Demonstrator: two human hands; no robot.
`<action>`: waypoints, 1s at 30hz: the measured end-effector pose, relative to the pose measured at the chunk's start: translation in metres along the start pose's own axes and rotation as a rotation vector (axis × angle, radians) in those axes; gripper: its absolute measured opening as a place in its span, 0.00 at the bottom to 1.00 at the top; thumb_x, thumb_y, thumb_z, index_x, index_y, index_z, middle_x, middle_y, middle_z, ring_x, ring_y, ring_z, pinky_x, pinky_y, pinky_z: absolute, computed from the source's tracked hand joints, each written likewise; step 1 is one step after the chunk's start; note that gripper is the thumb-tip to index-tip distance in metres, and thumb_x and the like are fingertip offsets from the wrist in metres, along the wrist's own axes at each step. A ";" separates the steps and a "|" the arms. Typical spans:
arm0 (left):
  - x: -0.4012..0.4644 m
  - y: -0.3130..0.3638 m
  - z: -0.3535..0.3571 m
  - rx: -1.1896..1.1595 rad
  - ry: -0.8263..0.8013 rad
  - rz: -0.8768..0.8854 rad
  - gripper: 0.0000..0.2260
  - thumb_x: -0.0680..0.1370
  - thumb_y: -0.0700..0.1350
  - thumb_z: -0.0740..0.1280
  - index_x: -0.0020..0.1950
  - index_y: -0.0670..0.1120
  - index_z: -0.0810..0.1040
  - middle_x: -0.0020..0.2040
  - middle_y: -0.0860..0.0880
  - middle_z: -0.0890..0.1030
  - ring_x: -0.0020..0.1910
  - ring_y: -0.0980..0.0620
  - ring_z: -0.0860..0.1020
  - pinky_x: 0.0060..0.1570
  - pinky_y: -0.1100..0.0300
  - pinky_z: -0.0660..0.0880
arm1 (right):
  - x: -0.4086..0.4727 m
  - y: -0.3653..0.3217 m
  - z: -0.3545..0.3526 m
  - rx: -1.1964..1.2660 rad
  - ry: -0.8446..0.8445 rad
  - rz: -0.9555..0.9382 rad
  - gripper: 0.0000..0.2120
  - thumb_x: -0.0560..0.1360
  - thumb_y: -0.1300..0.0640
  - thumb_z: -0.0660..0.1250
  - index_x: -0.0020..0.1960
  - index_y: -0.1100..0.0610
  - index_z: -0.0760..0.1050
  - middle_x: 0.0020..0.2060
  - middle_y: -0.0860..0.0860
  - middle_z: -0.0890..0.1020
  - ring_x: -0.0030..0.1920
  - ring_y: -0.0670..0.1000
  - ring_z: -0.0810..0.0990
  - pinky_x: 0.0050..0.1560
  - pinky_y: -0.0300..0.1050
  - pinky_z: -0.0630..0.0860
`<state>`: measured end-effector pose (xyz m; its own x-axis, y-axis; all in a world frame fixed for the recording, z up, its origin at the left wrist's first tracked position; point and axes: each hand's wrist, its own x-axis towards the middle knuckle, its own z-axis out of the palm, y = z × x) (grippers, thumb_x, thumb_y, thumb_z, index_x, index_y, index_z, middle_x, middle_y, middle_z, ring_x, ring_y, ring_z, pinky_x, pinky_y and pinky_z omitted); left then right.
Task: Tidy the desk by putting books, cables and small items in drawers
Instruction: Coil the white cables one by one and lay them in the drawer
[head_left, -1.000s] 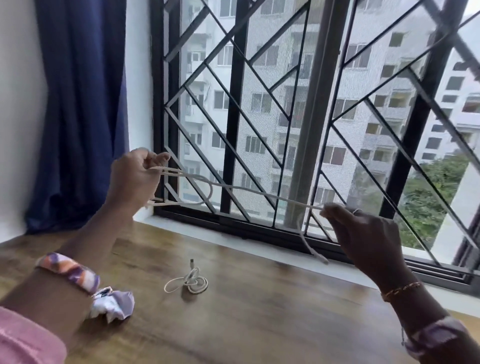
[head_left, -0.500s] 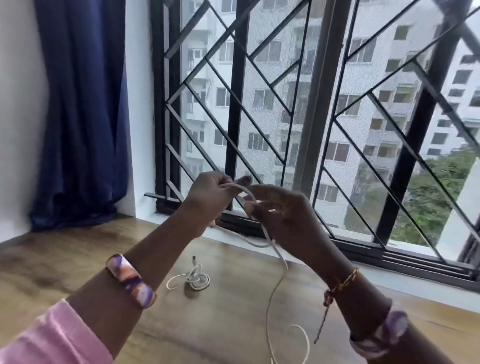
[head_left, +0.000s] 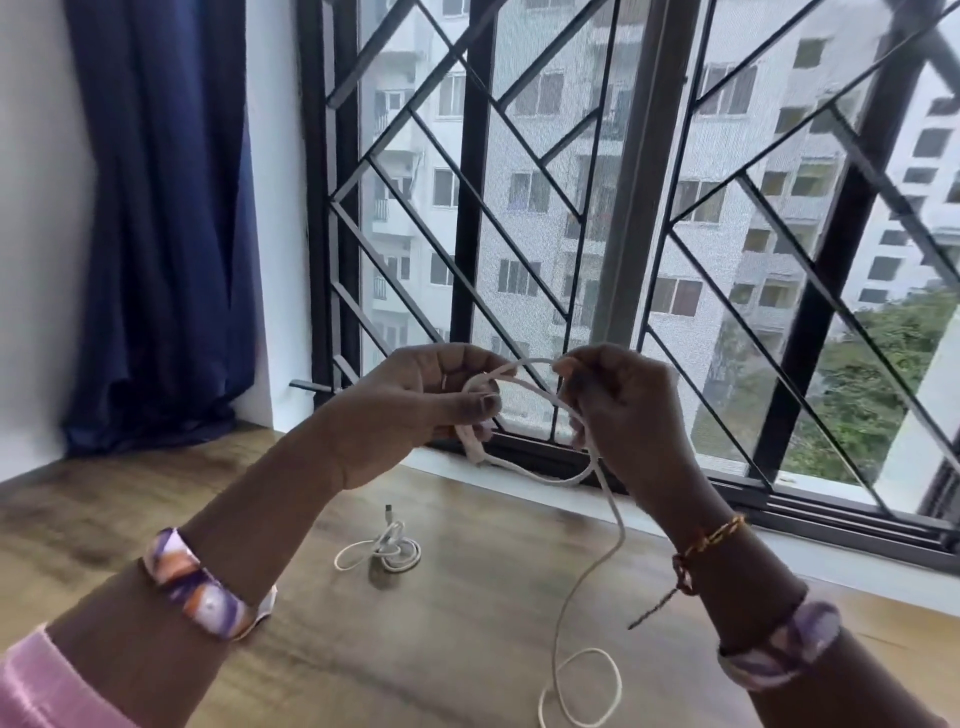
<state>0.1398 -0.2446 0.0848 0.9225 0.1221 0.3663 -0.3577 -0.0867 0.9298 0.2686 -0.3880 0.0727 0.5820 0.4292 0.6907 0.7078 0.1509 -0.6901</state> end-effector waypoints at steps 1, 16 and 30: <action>0.001 0.000 0.001 -0.063 0.047 -0.012 0.16 0.68 0.35 0.70 0.55 0.36 0.76 0.36 0.48 0.78 0.33 0.55 0.78 0.36 0.63 0.79 | -0.002 -0.001 0.001 -0.002 -0.004 -0.002 0.09 0.75 0.64 0.66 0.40 0.51 0.77 0.28 0.50 0.79 0.21 0.44 0.73 0.23 0.44 0.75; 0.003 -0.003 0.008 0.075 0.252 -0.240 0.11 0.75 0.40 0.64 0.53 0.34 0.76 0.45 0.41 0.84 0.38 0.48 0.83 0.38 0.55 0.81 | -0.001 -0.002 0.003 -0.409 -0.005 -0.177 0.06 0.72 0.58 0.67 0.40 0.51 0.81 0.33 0.46 0.83 0.35 0.48 0.82 0.37 0.48 0.78; -0.006 0.000 0.012 -0.559 0.159 -0.042 0.12 0.57 0.35 0.70 0.38 0.41 0.84 0.33 0.47 0.82 0.31 0.55 0.80 0.34 0.64 0.80 | -0.007 -0.017 -0.004 0.471 -0.168 0.510 0.07 0.78 0.61 0.59 0.50 0.63 0.74 0.39 0.54 0.84 0.33 0.47 0.83 0.29 0.41 0.78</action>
<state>0.1358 -0.2571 0.0818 0.9198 0.2651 0.2894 -0.3836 0.4516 0.8056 0.2544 -0.3968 0.0806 0.6980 0.6745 0.2403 0.0935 0.2469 -0.9645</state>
